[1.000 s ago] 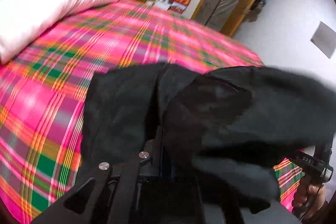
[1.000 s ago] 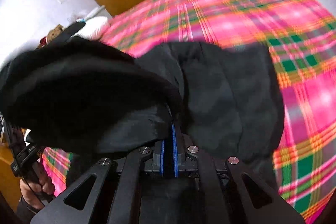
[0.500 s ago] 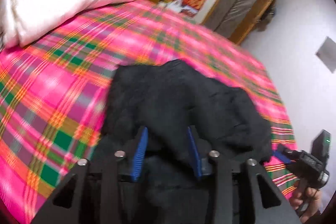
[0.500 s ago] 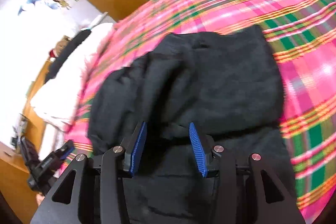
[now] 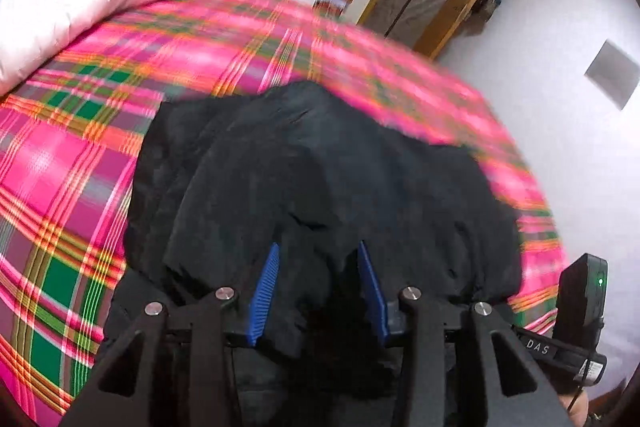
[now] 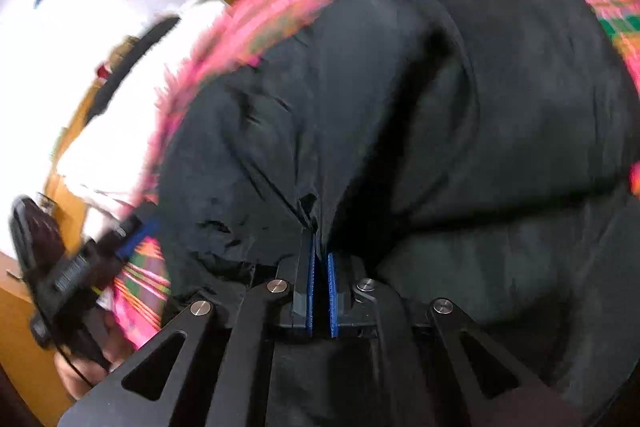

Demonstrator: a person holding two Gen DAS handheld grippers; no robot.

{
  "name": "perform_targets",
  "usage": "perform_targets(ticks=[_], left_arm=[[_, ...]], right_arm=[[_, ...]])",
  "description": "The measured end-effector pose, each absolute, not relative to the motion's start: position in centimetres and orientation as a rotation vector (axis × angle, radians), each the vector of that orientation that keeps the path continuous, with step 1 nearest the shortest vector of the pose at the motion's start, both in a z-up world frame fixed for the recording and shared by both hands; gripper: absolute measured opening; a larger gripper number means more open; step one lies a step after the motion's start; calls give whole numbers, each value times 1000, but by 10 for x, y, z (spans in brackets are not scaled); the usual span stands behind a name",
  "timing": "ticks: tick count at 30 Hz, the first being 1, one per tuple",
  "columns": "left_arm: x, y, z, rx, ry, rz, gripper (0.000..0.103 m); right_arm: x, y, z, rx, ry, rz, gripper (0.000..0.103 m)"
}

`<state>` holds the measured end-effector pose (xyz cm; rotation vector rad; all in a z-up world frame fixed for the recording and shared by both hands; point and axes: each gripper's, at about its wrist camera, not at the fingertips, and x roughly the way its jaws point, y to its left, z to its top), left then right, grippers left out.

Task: Fold large clothes
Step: 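Lower the folded hem onto the hood end with both tools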

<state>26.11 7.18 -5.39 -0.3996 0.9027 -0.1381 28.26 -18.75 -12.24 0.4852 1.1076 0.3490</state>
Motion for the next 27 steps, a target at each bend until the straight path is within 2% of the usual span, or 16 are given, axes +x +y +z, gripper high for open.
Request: perform_targets(ticks=[3,7,11,20,23,27], left_arm=[[263,66,-76,-335,975,-122,43],[266,56,-87,-266,978,-86,43],[270,53,-93,-276,983,-55,43],[271,51,-91,-281,988,-39,43],[271,52,-91,-281,988,-40,43],[272,52,-92,-280,986,-49,43]], right_arm=[[286,-184,-134,483,1108,333,4],[294,-178,-138,463,1120,328,5],[288,-187,-121,428,1113,329,18],[275,-190,-25,196,775,262,19],[303,-188,-38,156,799,237,19],[335,-199,-89,123,918,200,16]])
